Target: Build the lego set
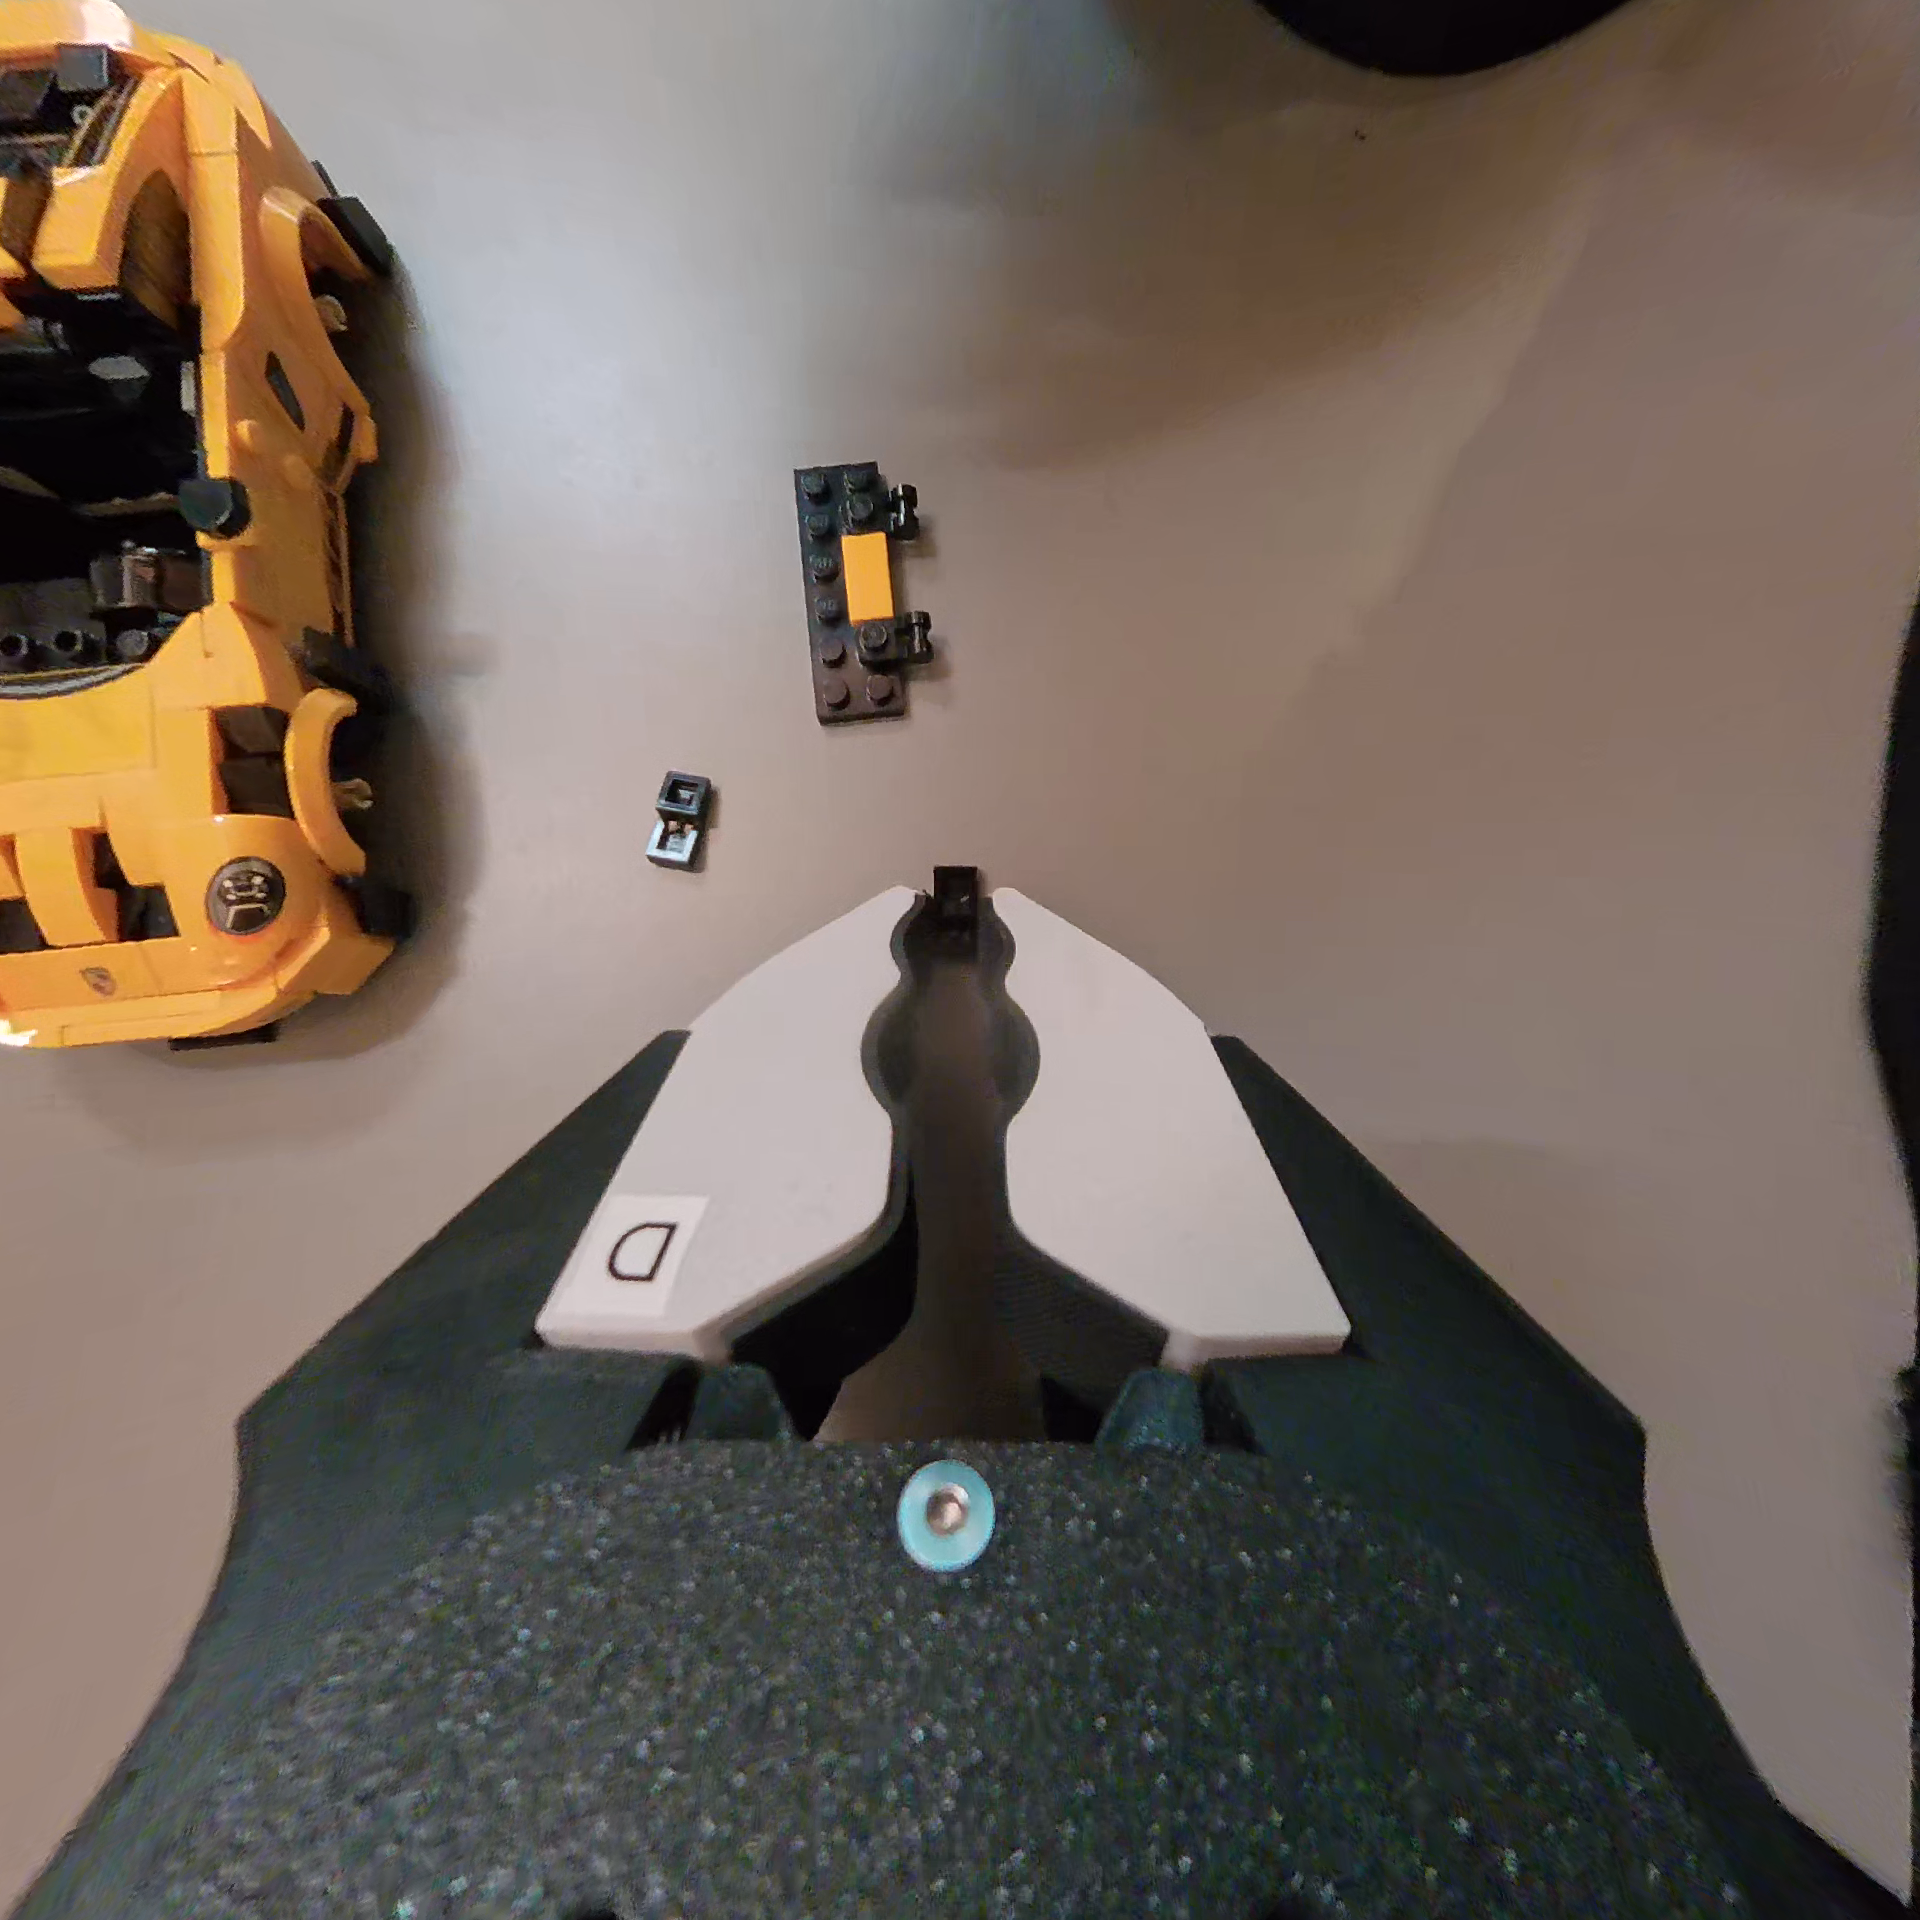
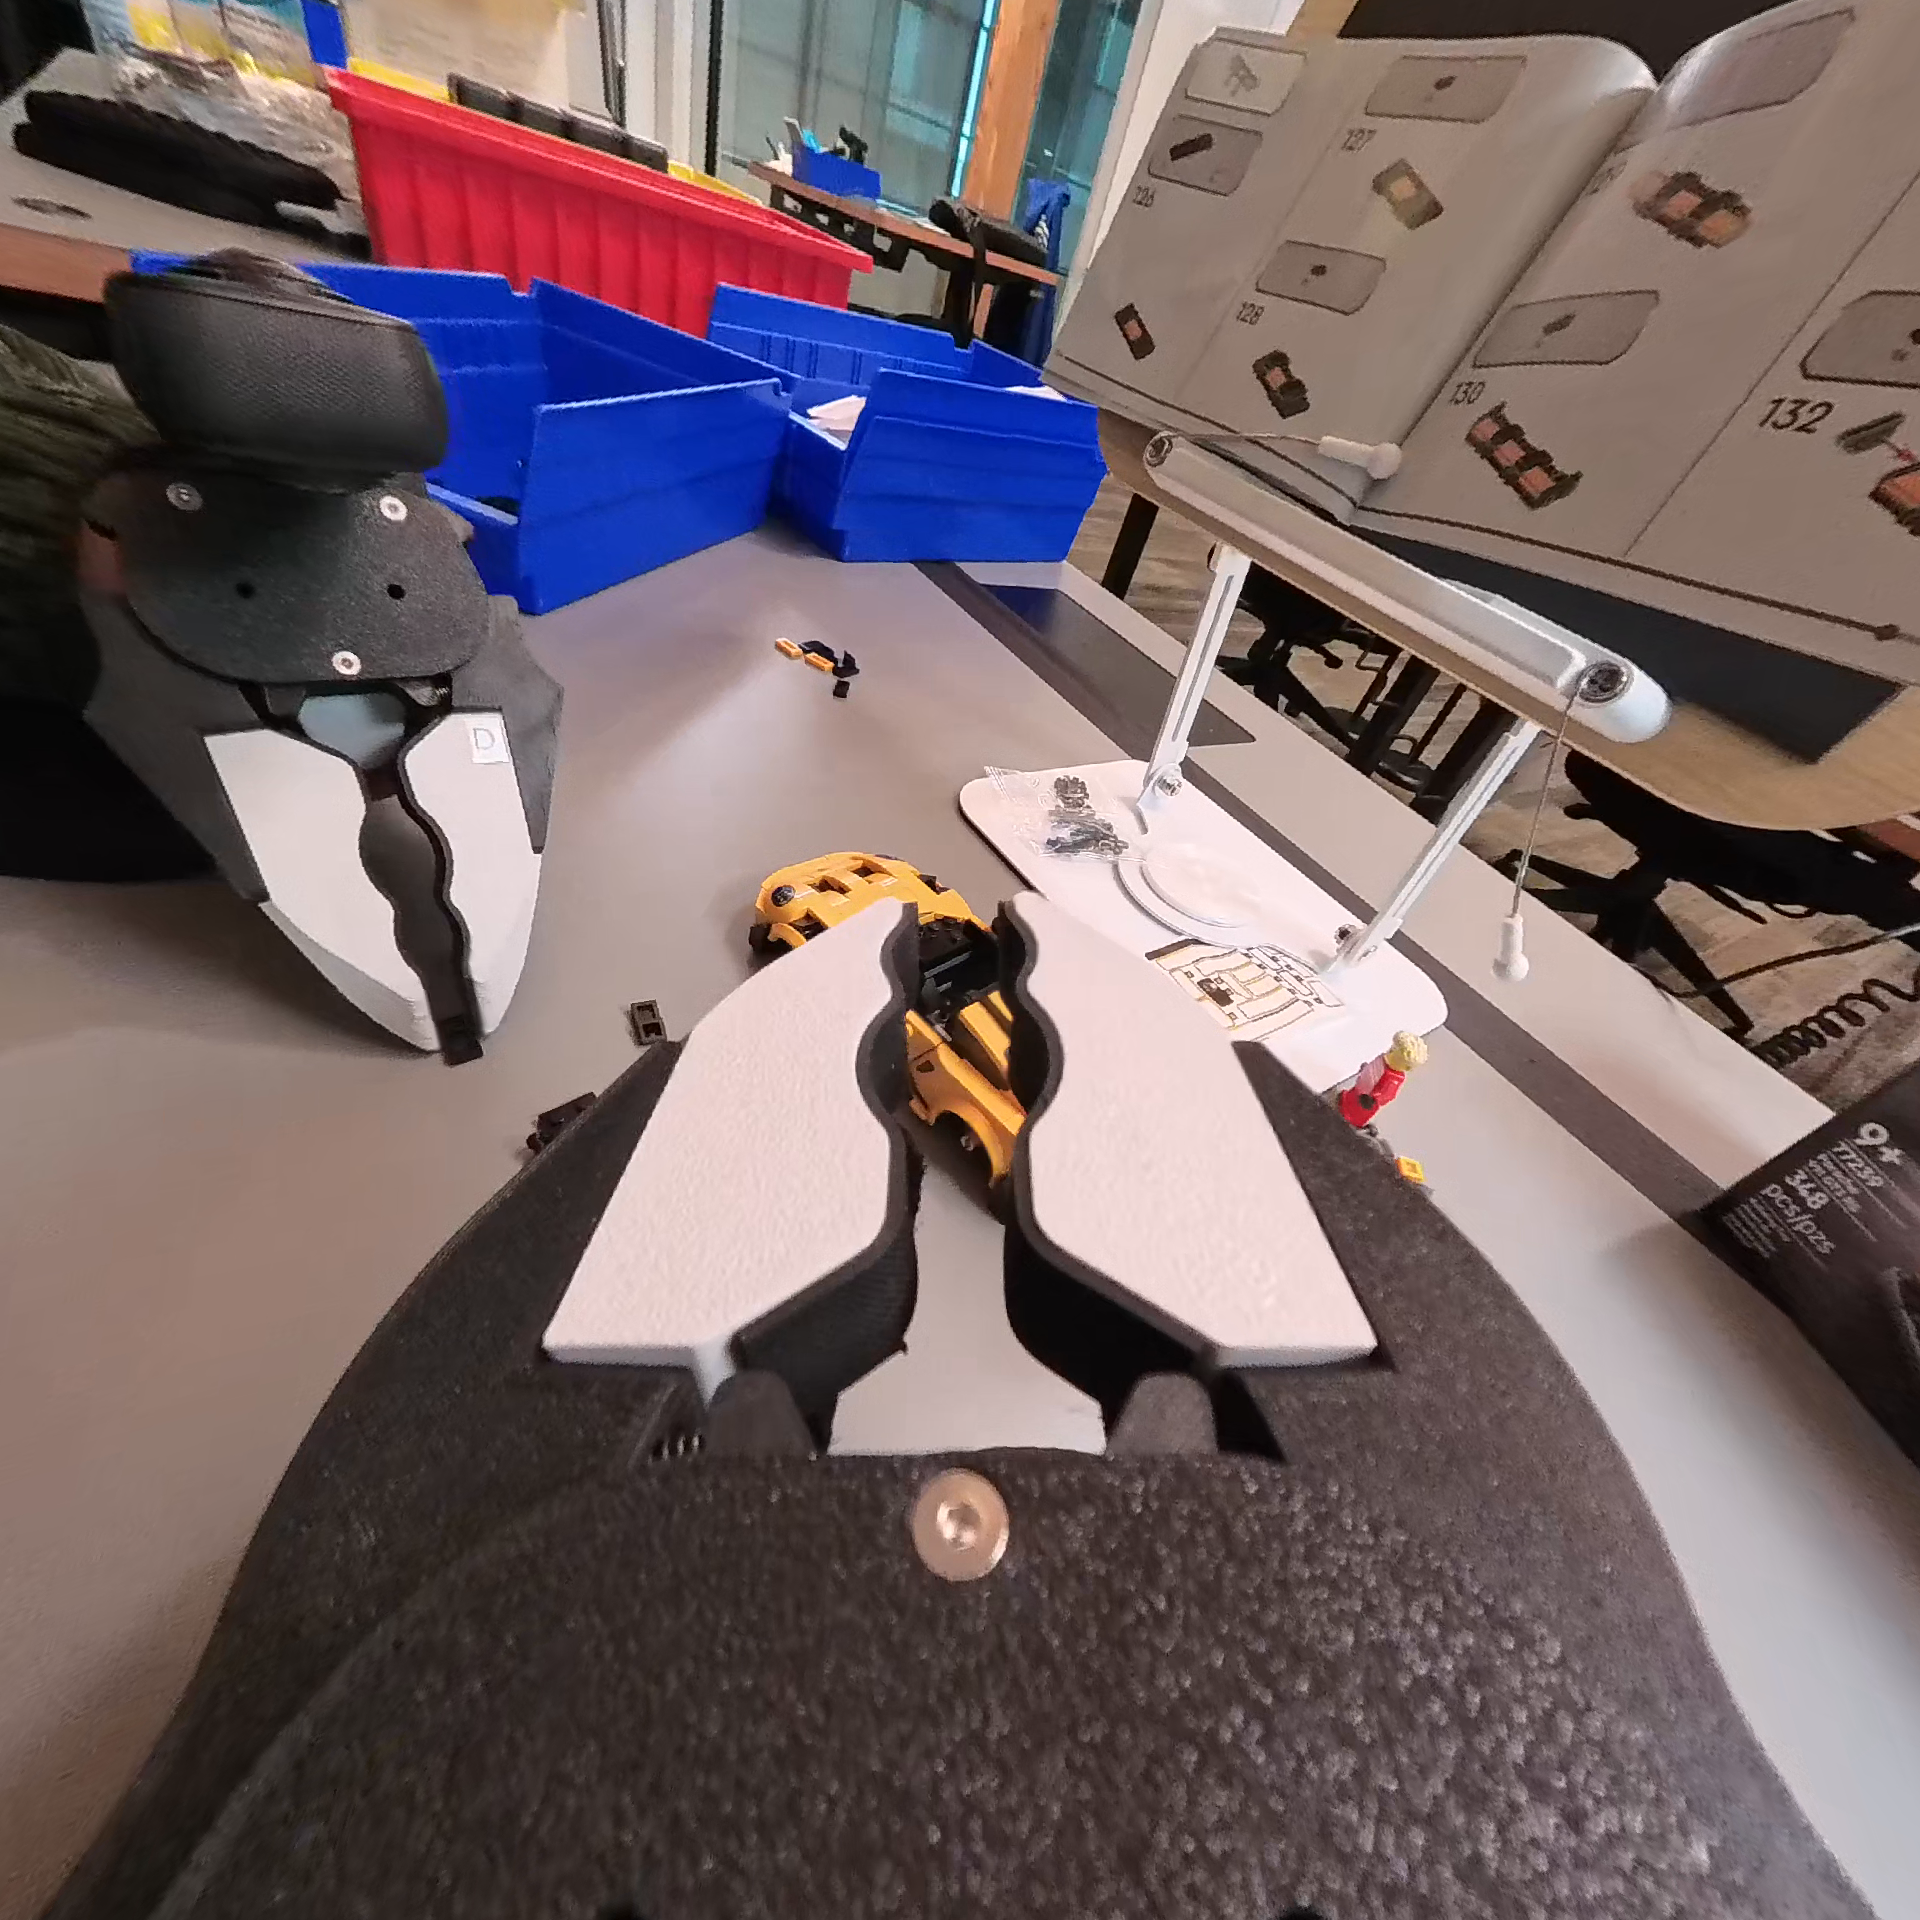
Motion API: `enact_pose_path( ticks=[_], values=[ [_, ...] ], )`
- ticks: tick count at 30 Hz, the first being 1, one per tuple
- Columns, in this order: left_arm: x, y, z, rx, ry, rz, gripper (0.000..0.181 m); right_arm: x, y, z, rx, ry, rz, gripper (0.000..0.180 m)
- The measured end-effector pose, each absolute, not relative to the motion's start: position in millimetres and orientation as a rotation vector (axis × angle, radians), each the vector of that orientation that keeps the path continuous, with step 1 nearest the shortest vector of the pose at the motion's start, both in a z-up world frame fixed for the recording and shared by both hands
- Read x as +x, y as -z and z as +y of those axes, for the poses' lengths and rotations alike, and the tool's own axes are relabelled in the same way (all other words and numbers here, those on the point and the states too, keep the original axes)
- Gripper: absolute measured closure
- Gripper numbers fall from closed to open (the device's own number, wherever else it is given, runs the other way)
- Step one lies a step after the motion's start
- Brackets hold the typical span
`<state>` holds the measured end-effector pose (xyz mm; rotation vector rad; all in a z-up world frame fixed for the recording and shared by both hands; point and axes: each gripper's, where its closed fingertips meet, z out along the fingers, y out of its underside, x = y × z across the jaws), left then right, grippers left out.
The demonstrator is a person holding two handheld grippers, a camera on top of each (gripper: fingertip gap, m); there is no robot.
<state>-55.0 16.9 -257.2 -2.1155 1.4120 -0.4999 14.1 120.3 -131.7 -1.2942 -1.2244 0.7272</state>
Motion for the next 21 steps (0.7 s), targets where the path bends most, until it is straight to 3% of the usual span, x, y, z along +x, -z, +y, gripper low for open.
enact_pose_path(
  ticks=[12, 21],
  values=[
    [-24.1, 161.3, 69.7, -1.715, 0.591, 0.993, 0.173, 9.3, 123.9, 107.2, -1.312, -0.895, -1.202, 0.168],
    [-7.2, 127.2, 71.3, -1.594, 1.102, 0.774, 0.173, 0.4, 127.4, 82.3, -1.291, -1.113, -1.276, 0.167]
  ],
)
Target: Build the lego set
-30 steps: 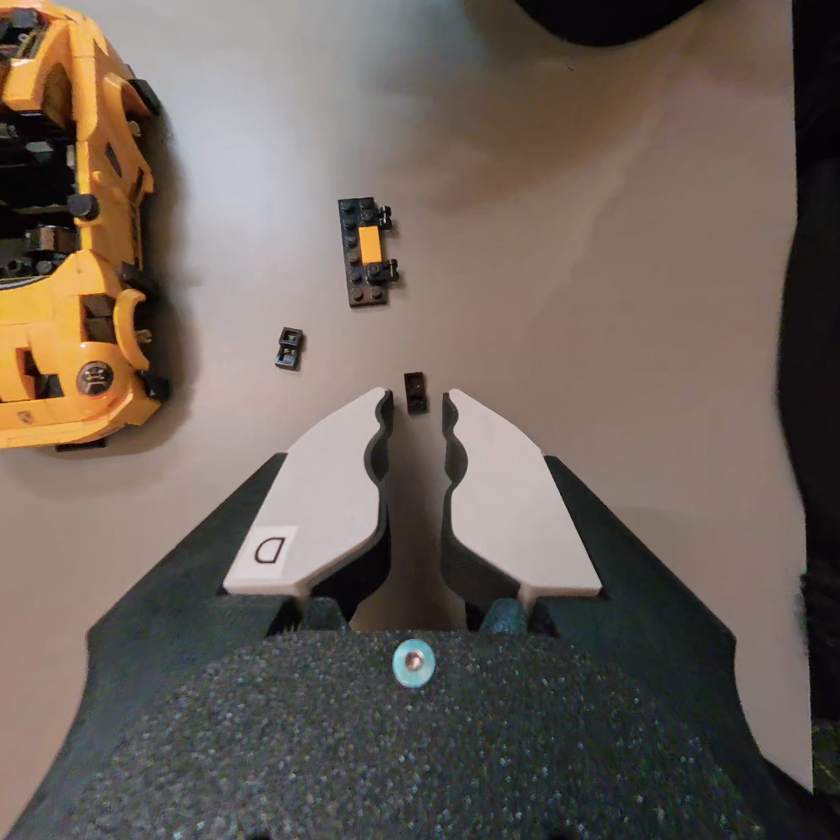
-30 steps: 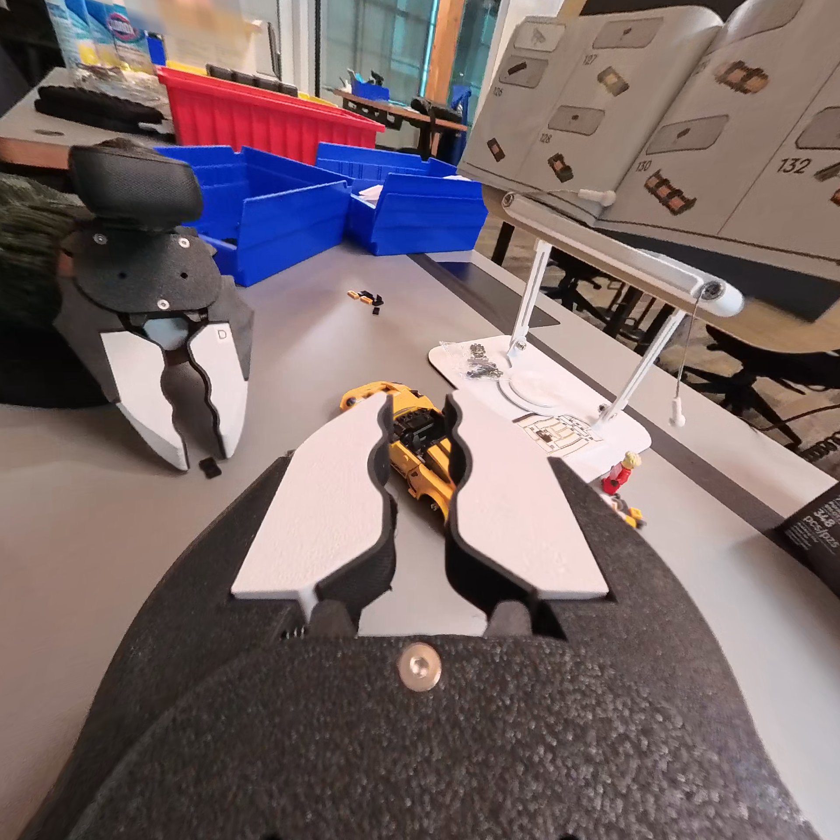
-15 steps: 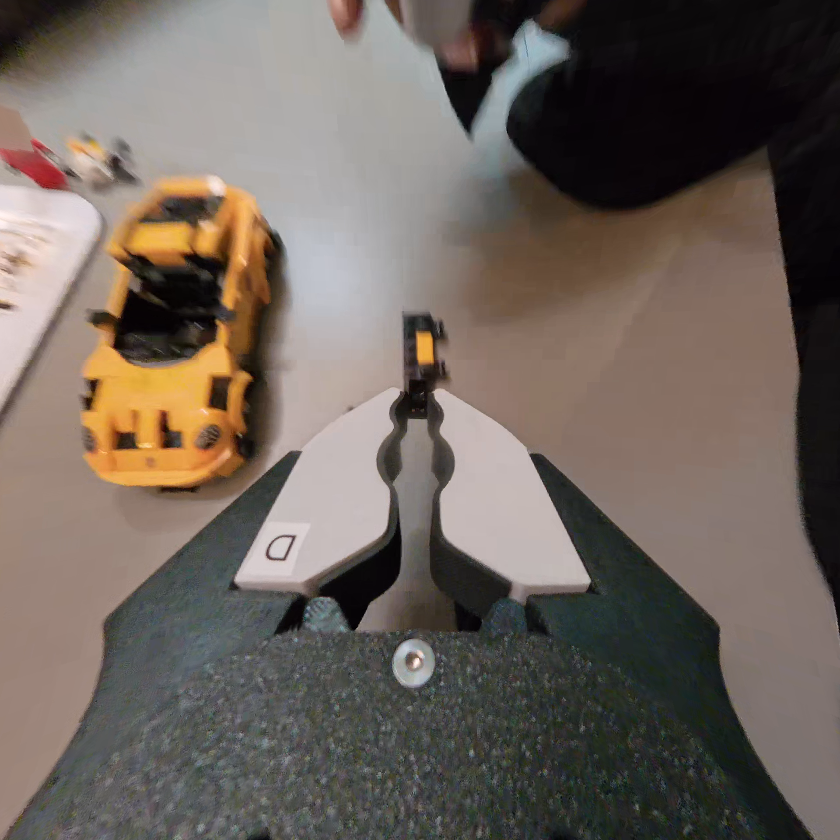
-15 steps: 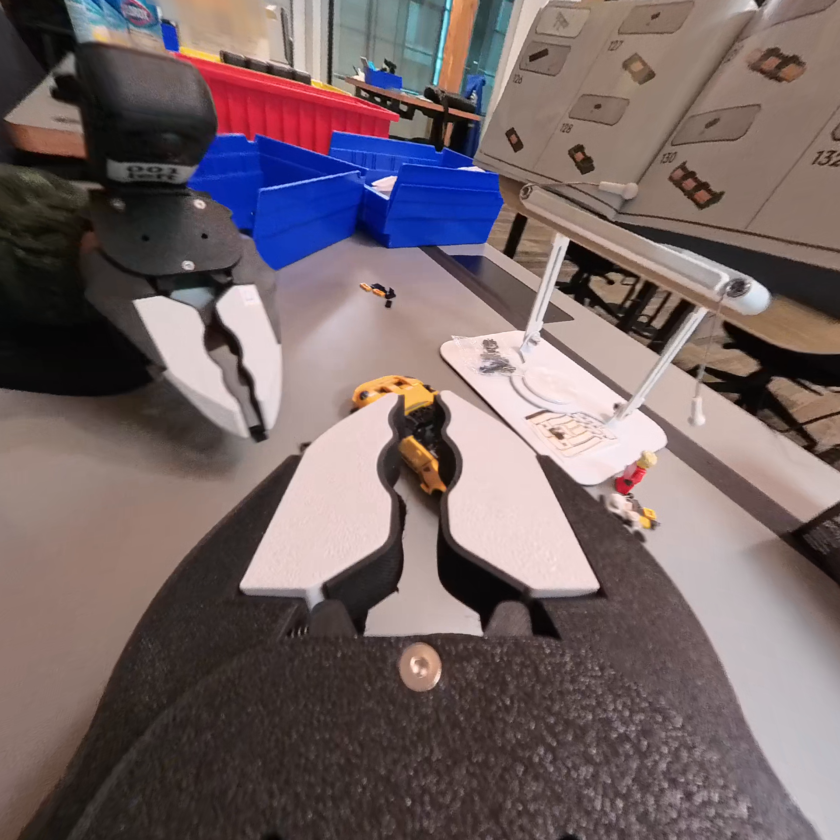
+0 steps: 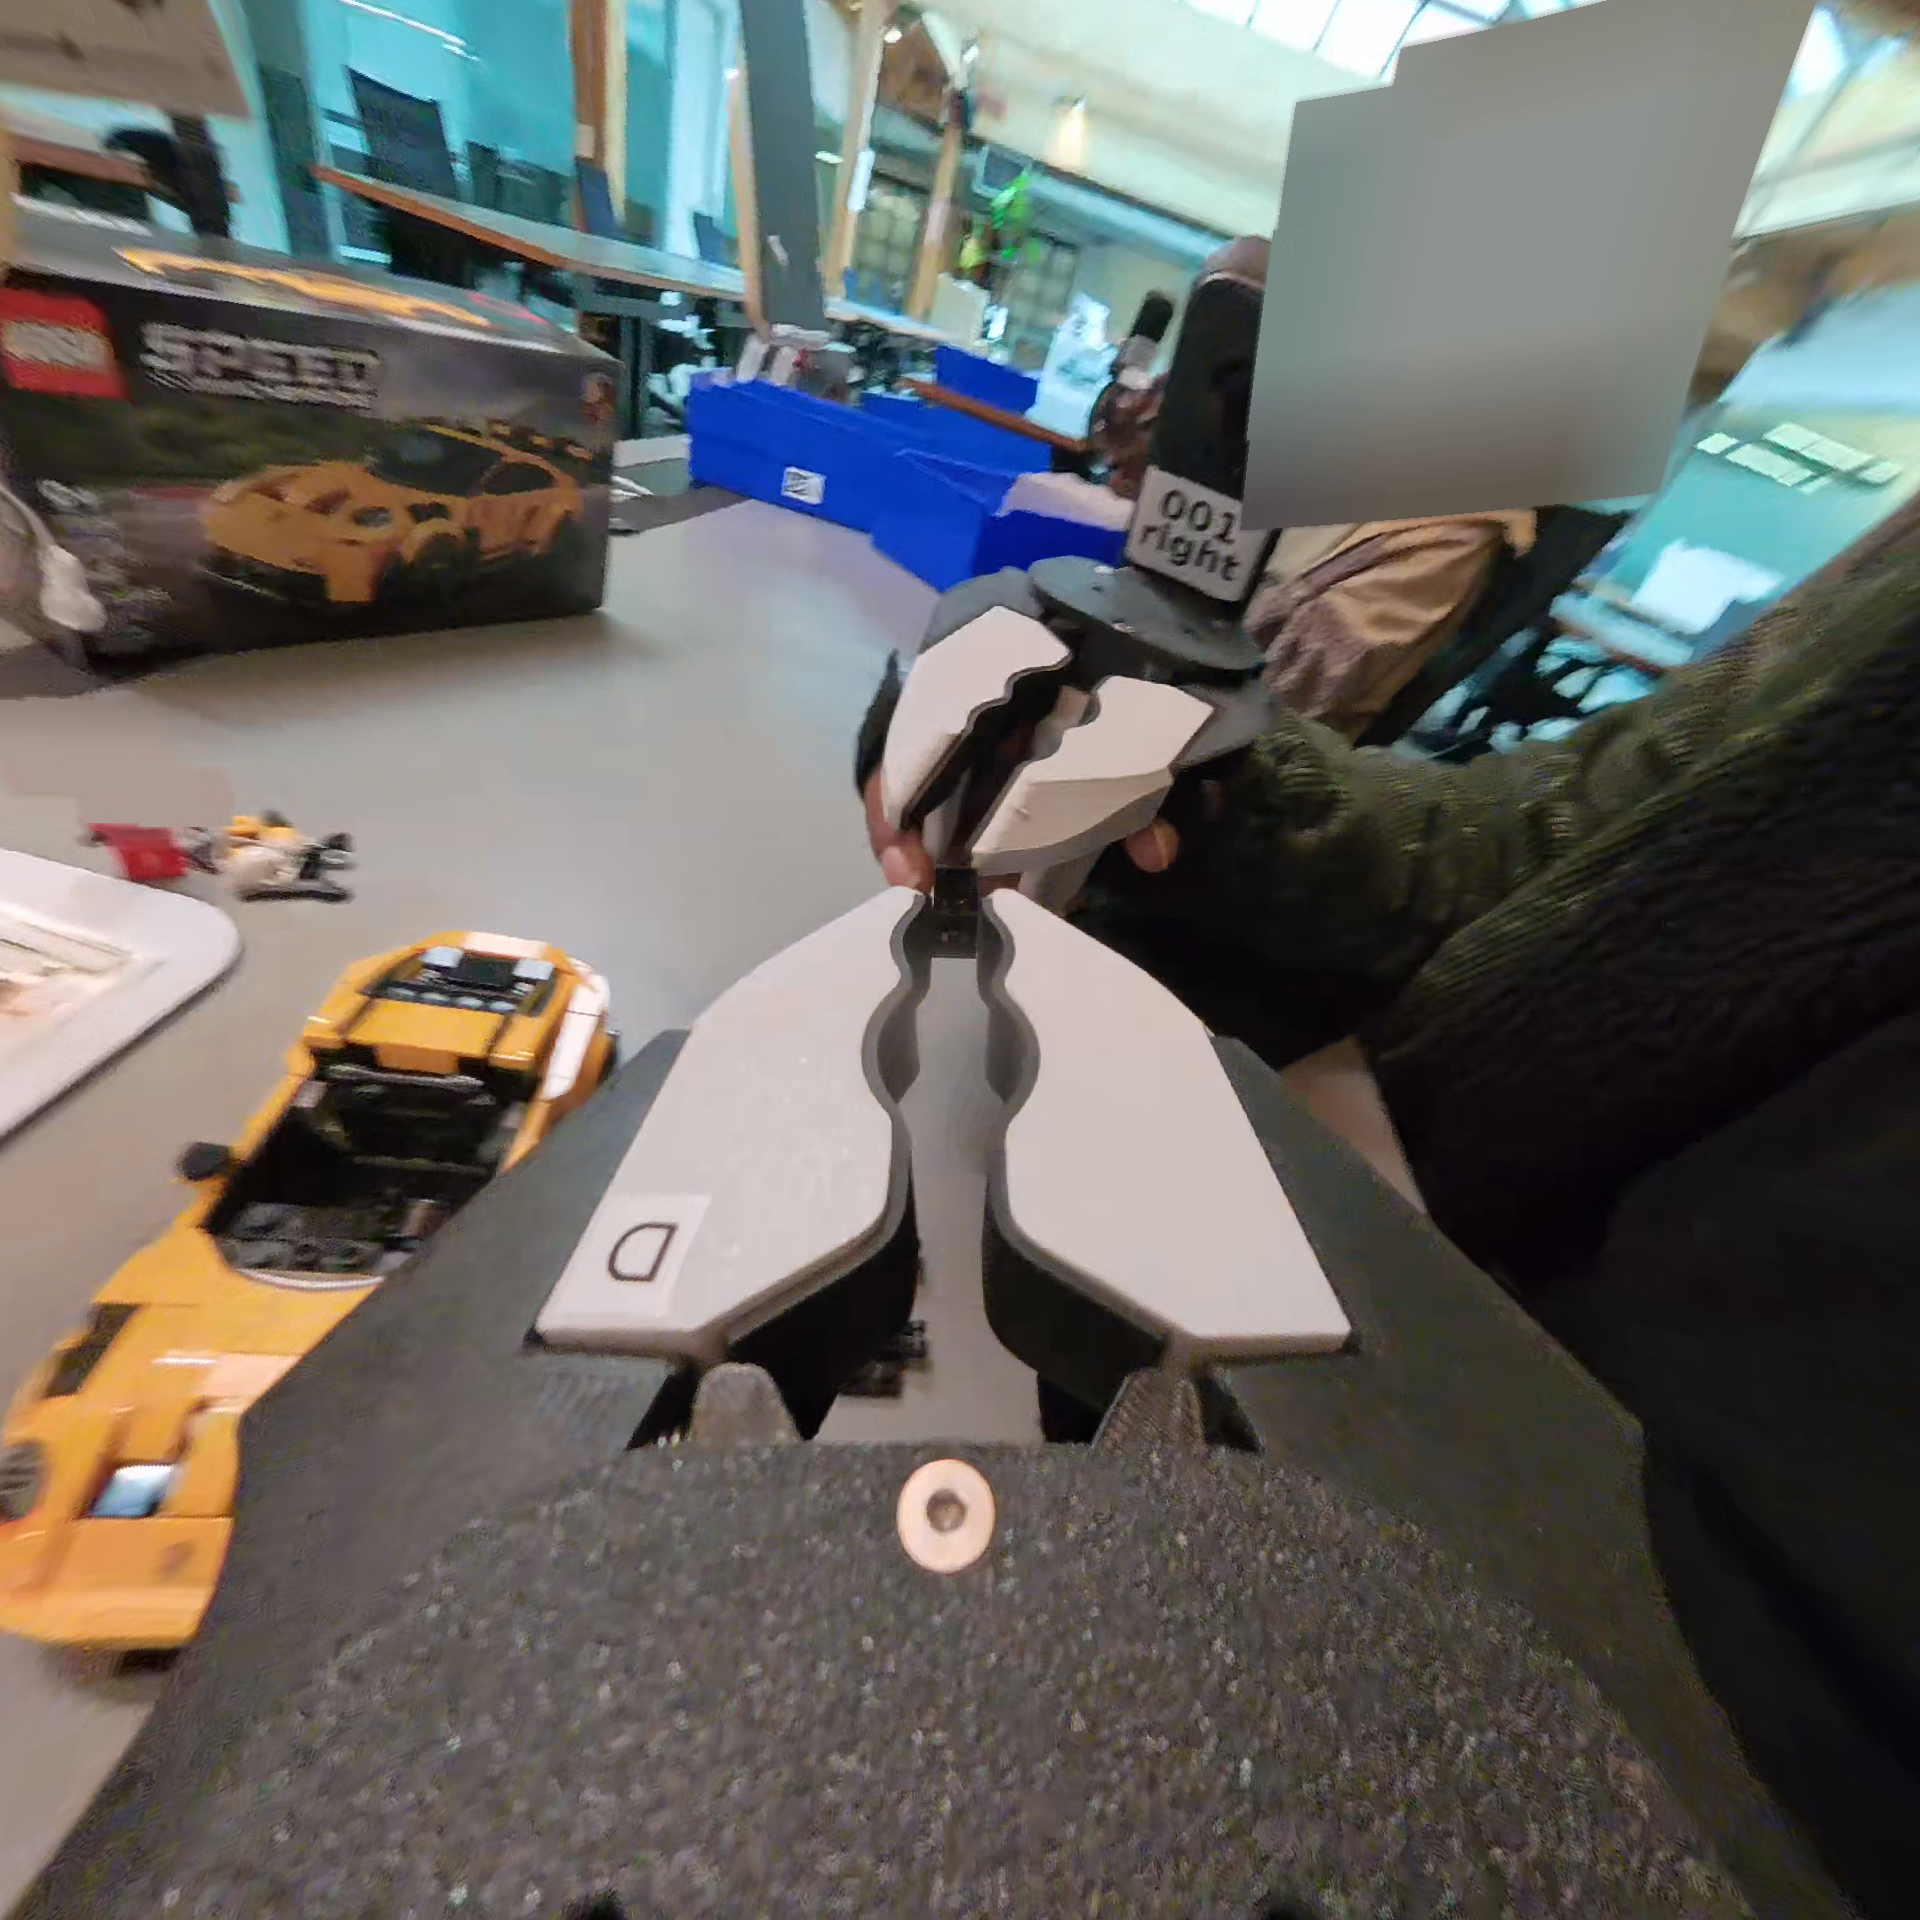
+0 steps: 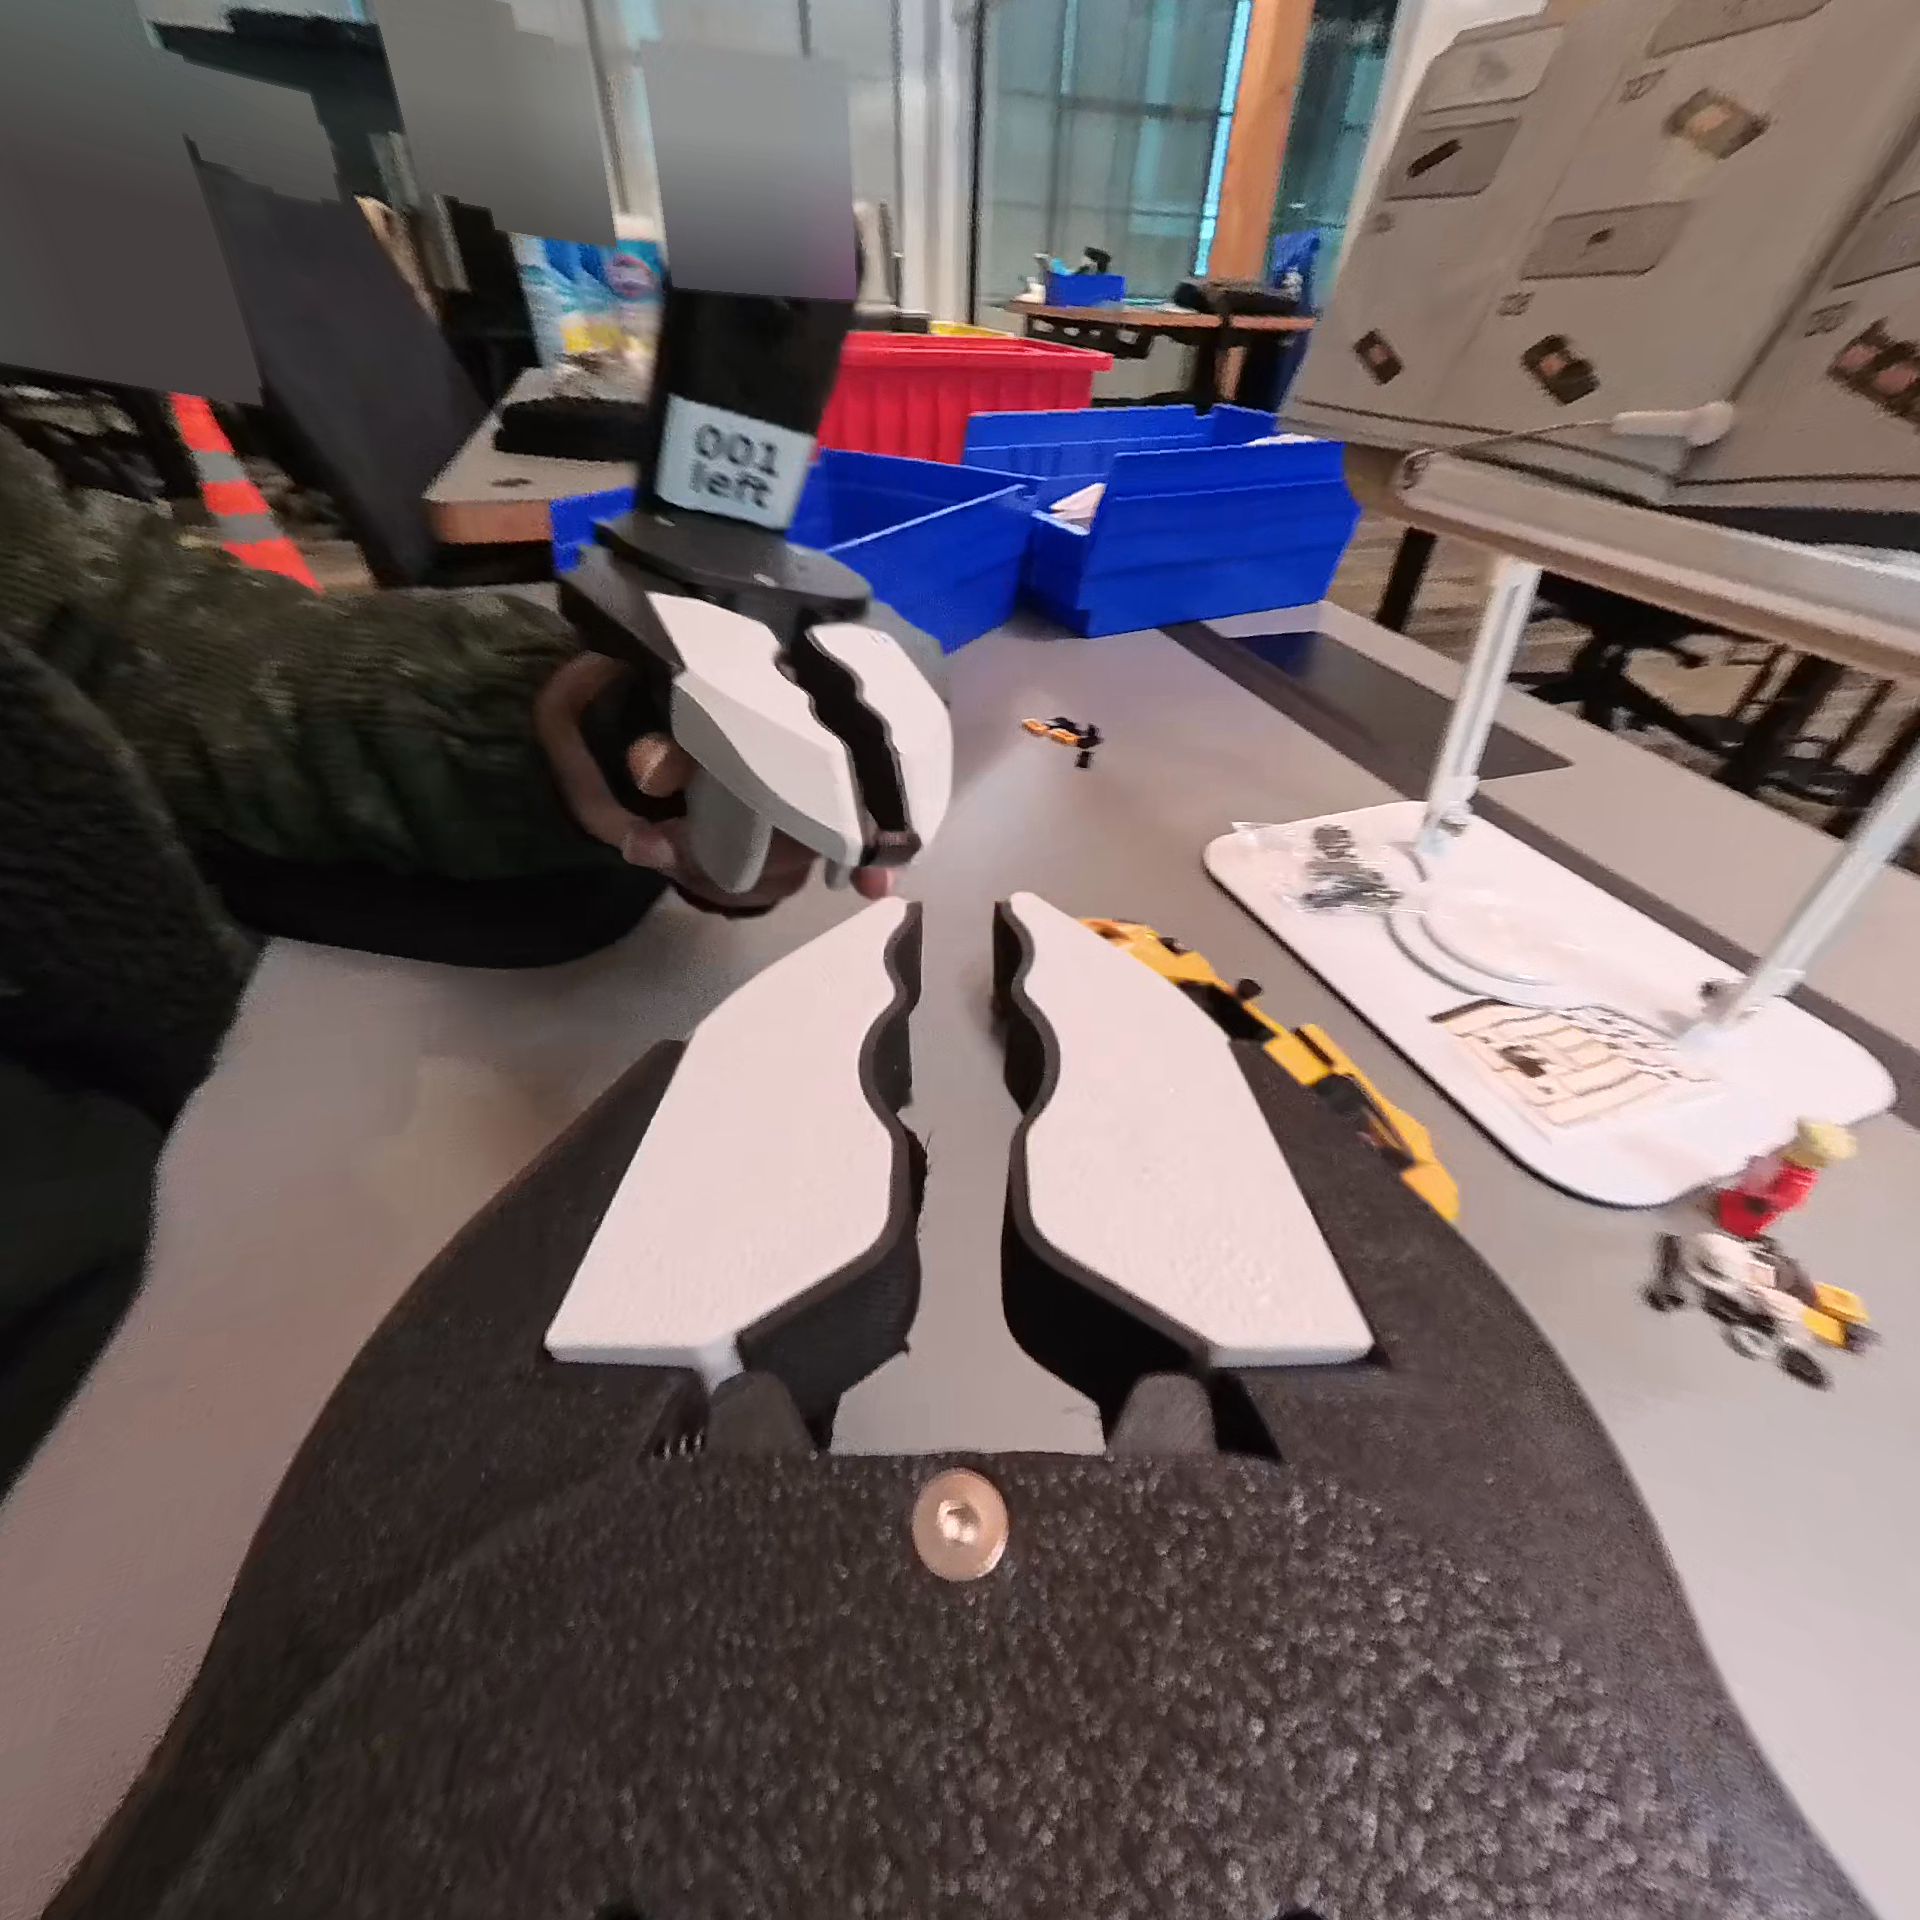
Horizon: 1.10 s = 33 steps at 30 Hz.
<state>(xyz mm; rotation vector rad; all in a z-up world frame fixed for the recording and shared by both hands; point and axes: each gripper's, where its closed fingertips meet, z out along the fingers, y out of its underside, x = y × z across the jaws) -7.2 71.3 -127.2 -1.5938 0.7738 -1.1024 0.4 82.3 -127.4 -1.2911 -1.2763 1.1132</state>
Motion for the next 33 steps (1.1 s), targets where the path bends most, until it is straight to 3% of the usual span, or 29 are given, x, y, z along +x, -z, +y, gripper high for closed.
enact_pose_path(
  ticks=[13, 33],
  values=[
    [-1.6, 131.8, 46.7, -1.508, 1.196, 0.901, 0.173, -10.0, 133.7, 41.6, -1.247, -1.392, -1.402, 0.166],
    [1.0, 138.3, 33.4, -1.515, 1.052, 1.01, 0.173, -8.4, 135.7, 33.2, -1.199, -1.316, -1.489, 0.172]
  ],
)
